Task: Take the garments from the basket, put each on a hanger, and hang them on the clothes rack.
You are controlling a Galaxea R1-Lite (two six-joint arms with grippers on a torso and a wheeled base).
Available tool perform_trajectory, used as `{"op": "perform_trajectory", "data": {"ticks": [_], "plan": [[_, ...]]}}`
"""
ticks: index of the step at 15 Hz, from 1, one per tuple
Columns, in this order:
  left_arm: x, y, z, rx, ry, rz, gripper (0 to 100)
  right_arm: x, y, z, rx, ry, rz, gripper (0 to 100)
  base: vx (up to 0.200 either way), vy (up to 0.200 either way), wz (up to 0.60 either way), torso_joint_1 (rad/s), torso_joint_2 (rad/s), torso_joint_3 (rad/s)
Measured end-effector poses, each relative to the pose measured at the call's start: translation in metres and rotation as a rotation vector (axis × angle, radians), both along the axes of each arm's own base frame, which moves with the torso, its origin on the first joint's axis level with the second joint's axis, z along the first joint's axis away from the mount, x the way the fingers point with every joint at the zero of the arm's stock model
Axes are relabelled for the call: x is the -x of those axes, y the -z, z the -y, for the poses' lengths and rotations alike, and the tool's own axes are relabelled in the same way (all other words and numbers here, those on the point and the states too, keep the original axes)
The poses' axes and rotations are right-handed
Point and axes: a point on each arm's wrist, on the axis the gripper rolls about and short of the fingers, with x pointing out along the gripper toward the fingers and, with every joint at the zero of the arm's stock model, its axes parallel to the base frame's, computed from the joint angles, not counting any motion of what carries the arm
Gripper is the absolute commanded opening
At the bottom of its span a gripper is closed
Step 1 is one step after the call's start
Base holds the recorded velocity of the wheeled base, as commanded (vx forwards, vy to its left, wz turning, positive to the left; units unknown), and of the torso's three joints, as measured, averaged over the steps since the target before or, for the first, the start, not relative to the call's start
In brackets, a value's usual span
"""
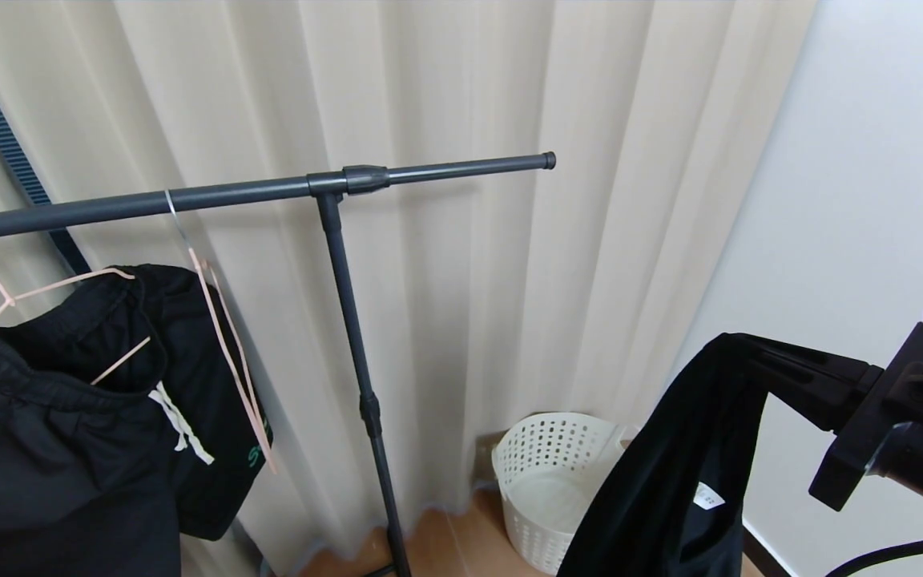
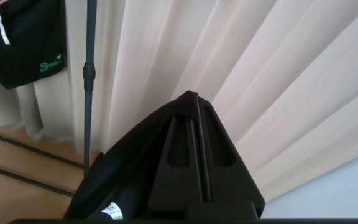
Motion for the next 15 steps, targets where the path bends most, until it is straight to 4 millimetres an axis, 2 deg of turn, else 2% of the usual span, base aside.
{"op": "perform_trajectory", "data": {"ticks": [7,11,15], "plan": [[-0.0001,0.0003,0.0,0.0,0.0,-0.001,100,0.001,0.0006,0.0009,-0.002,0.0,0.002,0,0.0,0.0,0.0,0.196,-0.43,-0.242],[0.0,0.0,0.0,-0.003,0.001,0.0,100,0.0015,0.0018,0.0013,-0.001,0.001,0.0,0,0.0,0.0,0.0,0.031,-0.07,-0.038],[0.0,-0.0001,0.0,-0.003,0.001,0.001,100,0.0016,0.0015,0.0014,-0.002,0.002,0.002,0,0.0,0.0,0.6,0.0,-0.01,0.004]]}}
